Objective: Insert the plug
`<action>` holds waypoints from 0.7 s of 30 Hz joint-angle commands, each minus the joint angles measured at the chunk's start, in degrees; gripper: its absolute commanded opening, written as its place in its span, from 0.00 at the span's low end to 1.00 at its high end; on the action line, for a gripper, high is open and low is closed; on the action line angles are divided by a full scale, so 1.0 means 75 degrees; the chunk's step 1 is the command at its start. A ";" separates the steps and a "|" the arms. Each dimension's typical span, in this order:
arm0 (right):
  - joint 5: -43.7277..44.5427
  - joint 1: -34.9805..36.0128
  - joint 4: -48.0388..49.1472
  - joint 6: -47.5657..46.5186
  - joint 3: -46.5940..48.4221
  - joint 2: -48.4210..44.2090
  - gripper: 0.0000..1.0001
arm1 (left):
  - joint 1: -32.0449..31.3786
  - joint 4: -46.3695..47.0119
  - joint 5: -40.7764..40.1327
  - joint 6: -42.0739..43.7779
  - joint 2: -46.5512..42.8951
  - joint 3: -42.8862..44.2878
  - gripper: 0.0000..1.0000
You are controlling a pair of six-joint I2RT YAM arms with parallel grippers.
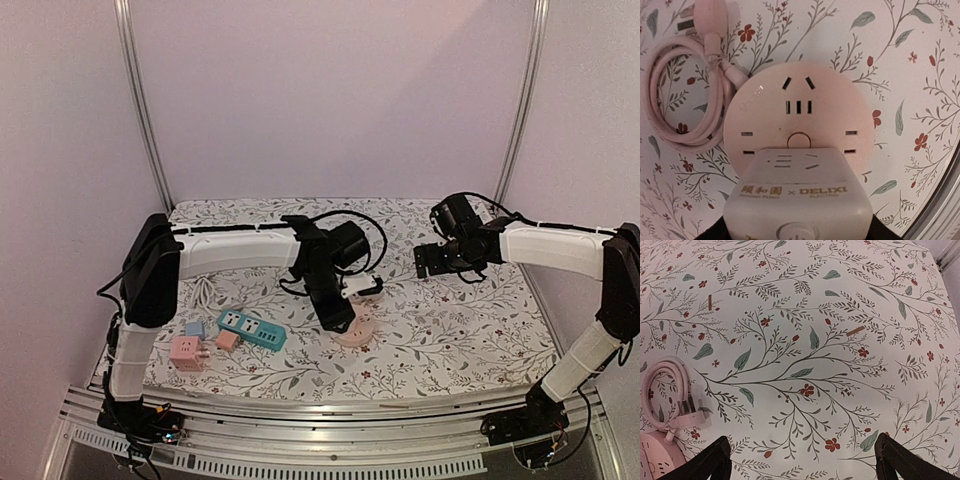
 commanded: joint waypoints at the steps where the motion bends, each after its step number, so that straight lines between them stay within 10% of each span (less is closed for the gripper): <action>1: -0.0034 -0.0046 0.0049 -0.0044 0.0008 0.0103 0.99 | -0.0116 -0.1368 -0.0141 -0.0119 0.1522 -0.0260 0.00; 10: -0.0068 -0.0041 0.0035 -0.0039 -0.0018 0.0013 0.99 | -0.0107 -0.1323 -0.0257 -0.0262 0.1082 -0.0413 0.14; 16: -0.0092 -0.0045 0.0023 -0.0020 -0.0064 -0.0159 0.99 | -0.0093 -0.0841 -0.0483 -0.0483 0.0204 -0.0607 0.61; 18: -0.0103 -0.0036 0.0011 0.0012 -0.0096 -0.0227 0.99 | -0.0096 -0.0670 -0.0482 -0.0582 -0.0225 -0.0662 0.98; 21: -0.0125 -0.0038 0.0002 0.0025 -0.0120 -0.0338 0.99 | -0.0100 -0.0432 -0.0312 -0.0645 -0.0922 -0.0835 0.99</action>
